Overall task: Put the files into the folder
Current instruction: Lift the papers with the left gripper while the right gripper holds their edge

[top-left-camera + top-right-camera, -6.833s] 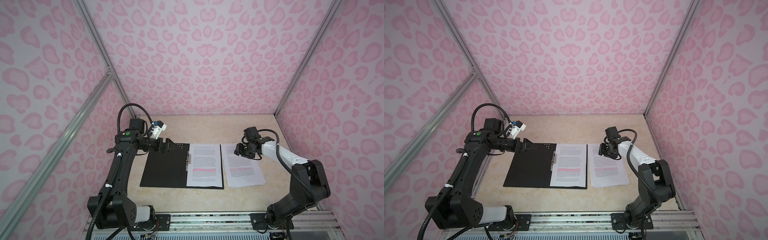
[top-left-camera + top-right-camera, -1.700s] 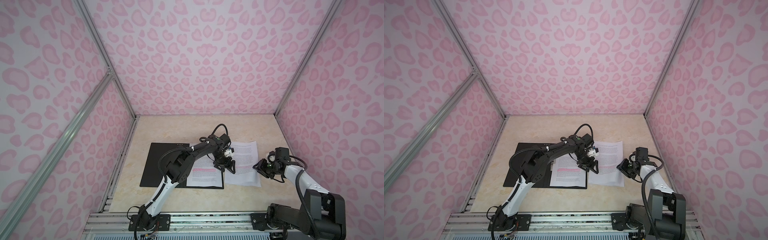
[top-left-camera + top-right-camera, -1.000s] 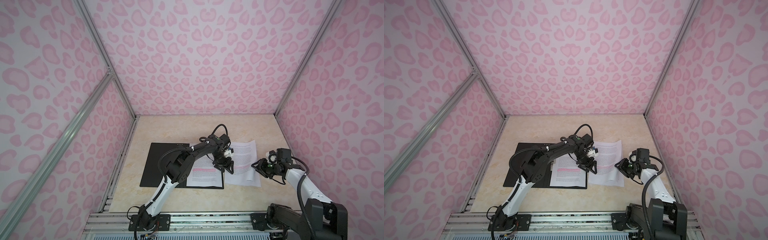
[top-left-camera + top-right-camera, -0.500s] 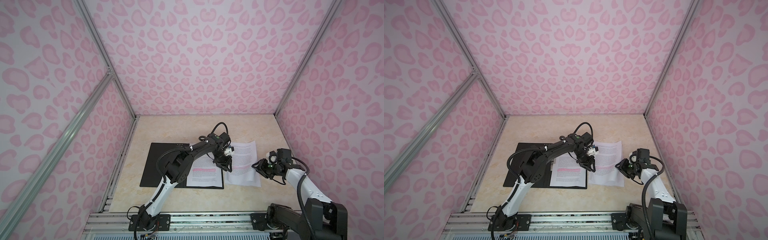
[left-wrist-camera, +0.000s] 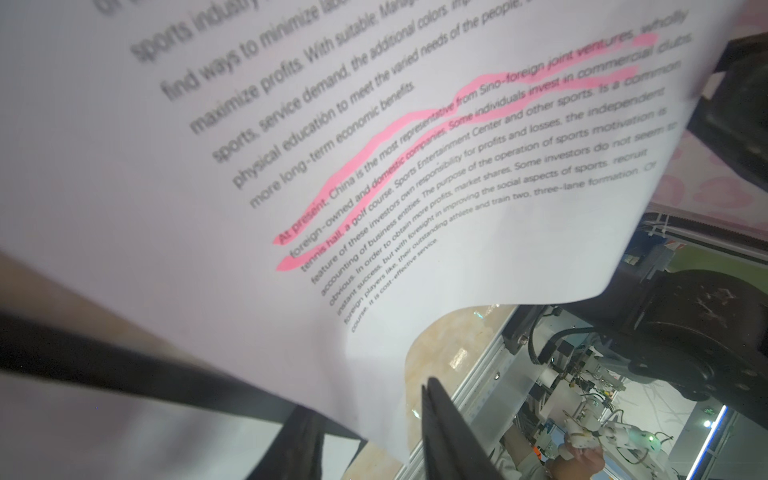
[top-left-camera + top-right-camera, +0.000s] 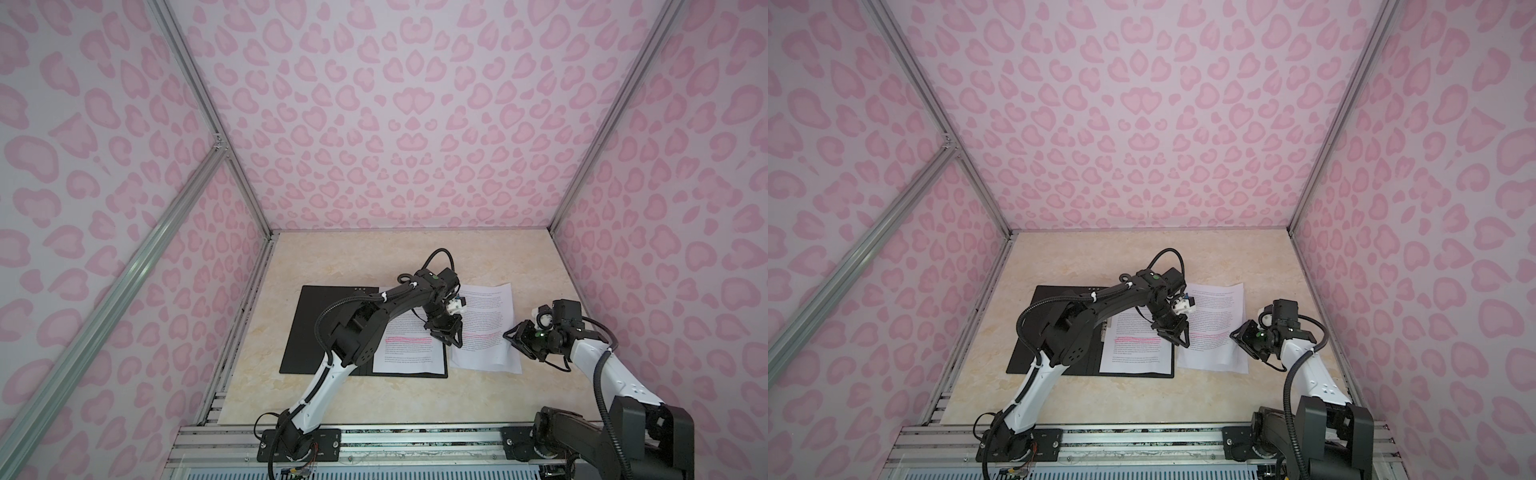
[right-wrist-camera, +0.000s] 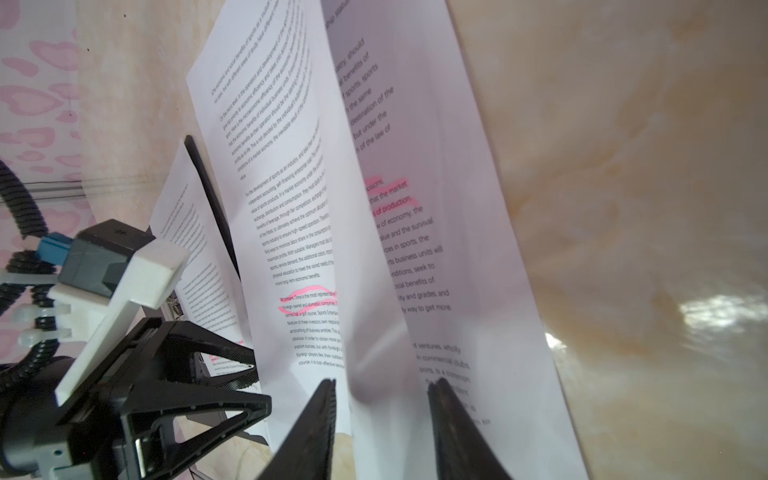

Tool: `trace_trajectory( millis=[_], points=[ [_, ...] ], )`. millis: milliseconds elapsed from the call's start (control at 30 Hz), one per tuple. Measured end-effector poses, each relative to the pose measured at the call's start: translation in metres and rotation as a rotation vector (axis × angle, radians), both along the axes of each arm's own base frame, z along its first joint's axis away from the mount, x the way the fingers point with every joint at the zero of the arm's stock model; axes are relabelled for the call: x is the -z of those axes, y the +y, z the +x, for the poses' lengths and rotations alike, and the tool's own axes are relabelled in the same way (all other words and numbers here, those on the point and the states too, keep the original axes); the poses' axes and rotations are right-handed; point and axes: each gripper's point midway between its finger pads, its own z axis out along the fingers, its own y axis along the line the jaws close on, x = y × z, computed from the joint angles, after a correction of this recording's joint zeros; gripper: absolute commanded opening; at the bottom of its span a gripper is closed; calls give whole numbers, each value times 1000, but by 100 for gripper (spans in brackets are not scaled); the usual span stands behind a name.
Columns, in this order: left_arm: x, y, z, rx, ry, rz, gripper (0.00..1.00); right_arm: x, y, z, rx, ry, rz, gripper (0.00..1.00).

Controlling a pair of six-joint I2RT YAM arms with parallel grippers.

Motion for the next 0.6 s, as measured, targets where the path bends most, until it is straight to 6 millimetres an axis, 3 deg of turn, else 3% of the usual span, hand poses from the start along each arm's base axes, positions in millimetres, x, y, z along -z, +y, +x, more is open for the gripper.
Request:
trace_trajectory(
  millis=[267, 367, 600],
  points=[
    [2, 1, -1, 3, -6, 9, 19, 1, 0, 0, 0, -1, 0, 41],
    [3, 1, -2, 7, -12, 14, 4, 1, 0, -1, 0, 1, 0, 40],
    [-10, 4, 2, 12, -63, 17, 4, 1, 0, -1, 0, -2, 0, 40]
  ],
)
